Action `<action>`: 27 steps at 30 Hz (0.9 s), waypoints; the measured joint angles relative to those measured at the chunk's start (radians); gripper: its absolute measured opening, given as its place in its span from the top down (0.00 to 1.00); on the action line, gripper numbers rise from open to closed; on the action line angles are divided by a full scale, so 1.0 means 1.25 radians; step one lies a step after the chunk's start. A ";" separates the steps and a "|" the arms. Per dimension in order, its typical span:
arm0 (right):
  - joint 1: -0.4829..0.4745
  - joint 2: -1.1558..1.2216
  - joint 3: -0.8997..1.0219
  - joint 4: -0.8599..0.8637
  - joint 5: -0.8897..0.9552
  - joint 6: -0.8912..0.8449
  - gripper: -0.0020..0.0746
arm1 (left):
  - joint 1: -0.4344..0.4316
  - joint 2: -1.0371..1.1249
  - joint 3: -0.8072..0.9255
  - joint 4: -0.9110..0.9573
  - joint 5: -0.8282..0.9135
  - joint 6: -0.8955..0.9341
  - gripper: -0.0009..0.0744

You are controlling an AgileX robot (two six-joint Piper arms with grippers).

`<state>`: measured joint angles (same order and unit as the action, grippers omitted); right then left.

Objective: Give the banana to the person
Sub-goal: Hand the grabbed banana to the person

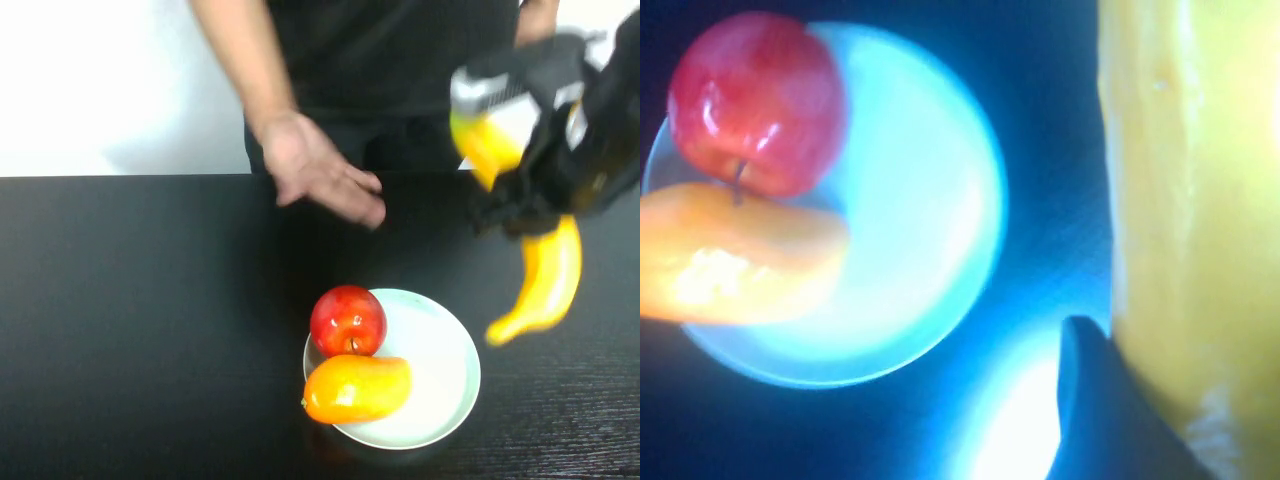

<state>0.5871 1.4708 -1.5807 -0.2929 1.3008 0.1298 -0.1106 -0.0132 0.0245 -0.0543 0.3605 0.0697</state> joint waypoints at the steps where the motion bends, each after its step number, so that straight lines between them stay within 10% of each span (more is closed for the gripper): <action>1: 0.000 0.006 -0.036 -0.002 -0.002 -0.064 0.98 | 0.000 0.000 0.000 0.000 0.000 0.000 0.99; 14: 0.062 0.217 -0.338 0.000 -0.002 -0.751 0.98 | 0.000 0.000 0.000 0.000 0.000 0.000 0.99; 27: 0.104 0.405 -0.478 0.035 -0.057 -0.823 0.98 | 0.000 0.000 0.000 0.000 0.000 0.000 0.99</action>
<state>0.7176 1.9775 -2.1786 -0.2486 1.2295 -0.8987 -0.1106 -0.0132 0.0245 -0.0543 0.3605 0.0697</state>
